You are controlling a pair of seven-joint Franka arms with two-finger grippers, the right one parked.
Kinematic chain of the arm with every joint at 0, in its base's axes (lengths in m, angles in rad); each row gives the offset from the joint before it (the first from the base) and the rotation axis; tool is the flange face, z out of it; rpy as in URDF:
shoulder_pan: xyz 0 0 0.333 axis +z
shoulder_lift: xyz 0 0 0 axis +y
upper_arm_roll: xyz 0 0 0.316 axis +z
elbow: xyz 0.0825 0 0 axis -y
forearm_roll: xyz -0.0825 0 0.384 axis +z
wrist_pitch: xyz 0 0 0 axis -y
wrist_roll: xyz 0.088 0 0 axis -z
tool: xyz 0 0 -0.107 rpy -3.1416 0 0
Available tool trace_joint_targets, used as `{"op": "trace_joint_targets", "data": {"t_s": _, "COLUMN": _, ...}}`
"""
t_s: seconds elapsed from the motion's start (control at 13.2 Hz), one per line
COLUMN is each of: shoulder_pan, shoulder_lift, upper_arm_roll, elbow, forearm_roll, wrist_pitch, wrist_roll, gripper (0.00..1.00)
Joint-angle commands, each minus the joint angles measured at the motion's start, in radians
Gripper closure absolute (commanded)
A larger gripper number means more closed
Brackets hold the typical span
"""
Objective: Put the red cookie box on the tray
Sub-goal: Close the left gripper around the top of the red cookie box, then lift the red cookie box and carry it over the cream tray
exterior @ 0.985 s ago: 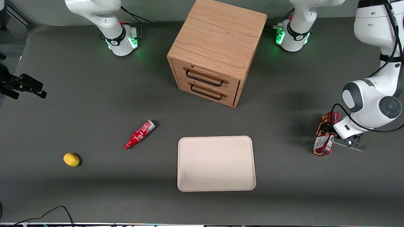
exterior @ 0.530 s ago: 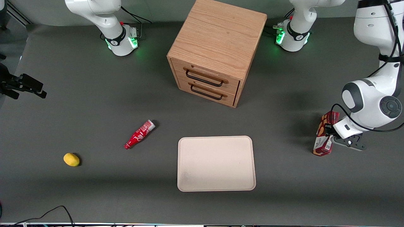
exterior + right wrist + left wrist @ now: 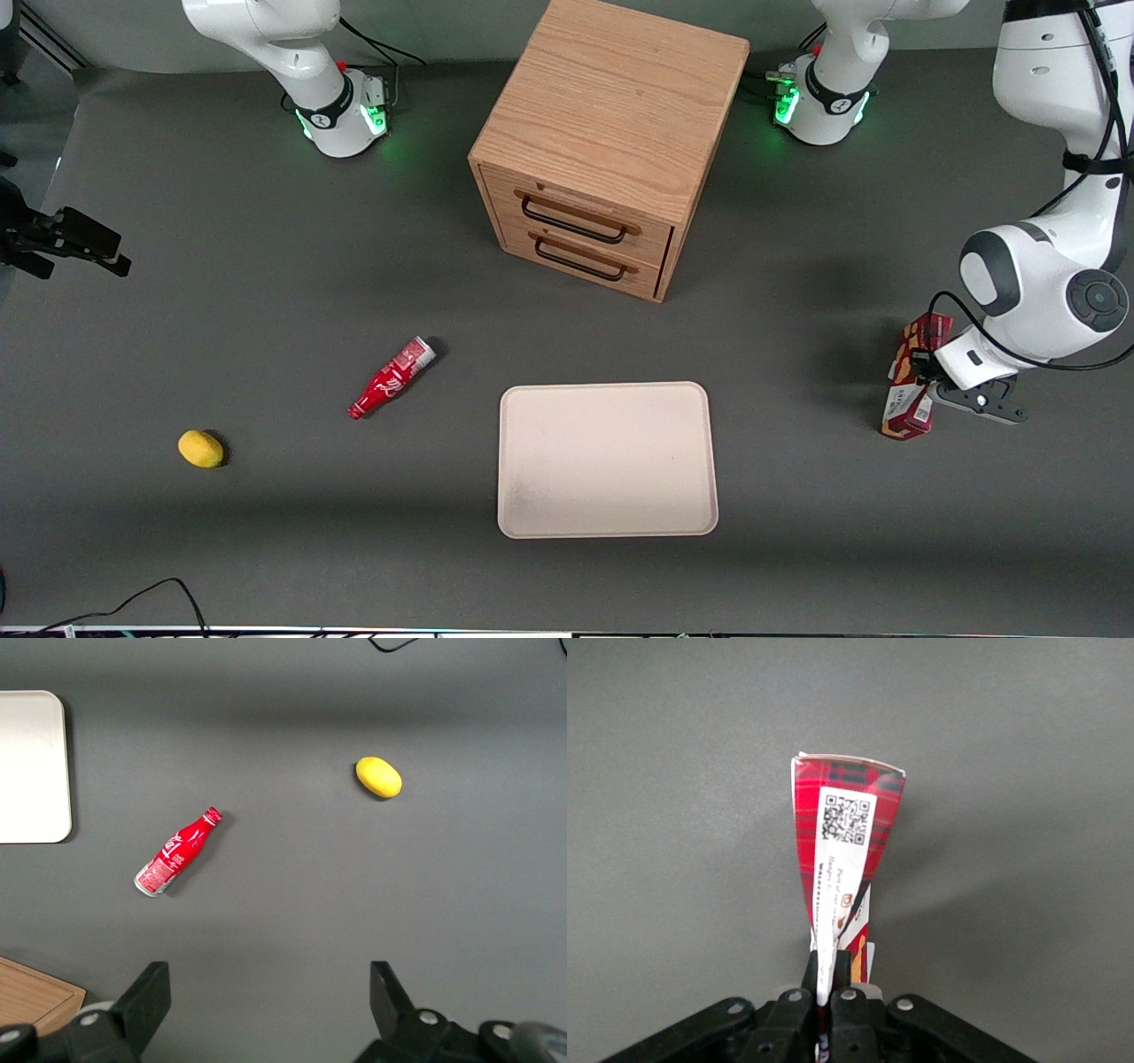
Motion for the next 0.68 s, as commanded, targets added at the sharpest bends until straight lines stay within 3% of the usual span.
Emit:
{"op": "trace_joint_targets", "data": {"t_s": 0.0, "shoulder_pan": -0.016, "shoulder_lift": -0.112, "upper_arm_roll": 0.009, "elbow": 0.014, "forearm_roll": 0.004, "wrist_pitch": -0.152, "wrist_roll": 0.010, "gripper": 1.00}}
{"op": "trace_joint_targets", "data": {"t_s": 0.23, "shoulder_pan": -0.016, "shoulder_lift": -0.187, "upper_arm_roll": 0.012, "elbow": 0.135, "forearm_roll": 0.129, "wrist_pitch": -0.395, "wrist_roll": -0.094, "gripper": 1.00}}
{"op": "trace_joint_targets", "data": {"t_s": 0.61, "shoulder_pan": -0.024, "shoulder_lift": -0.221, "upper_arm_roll": 0.007, "elbow": 0.501, "forearm_roll": 0.185, "wrist_pitch": -0.865, "wrist_roll": -0.137, "gripper": 1.00}}
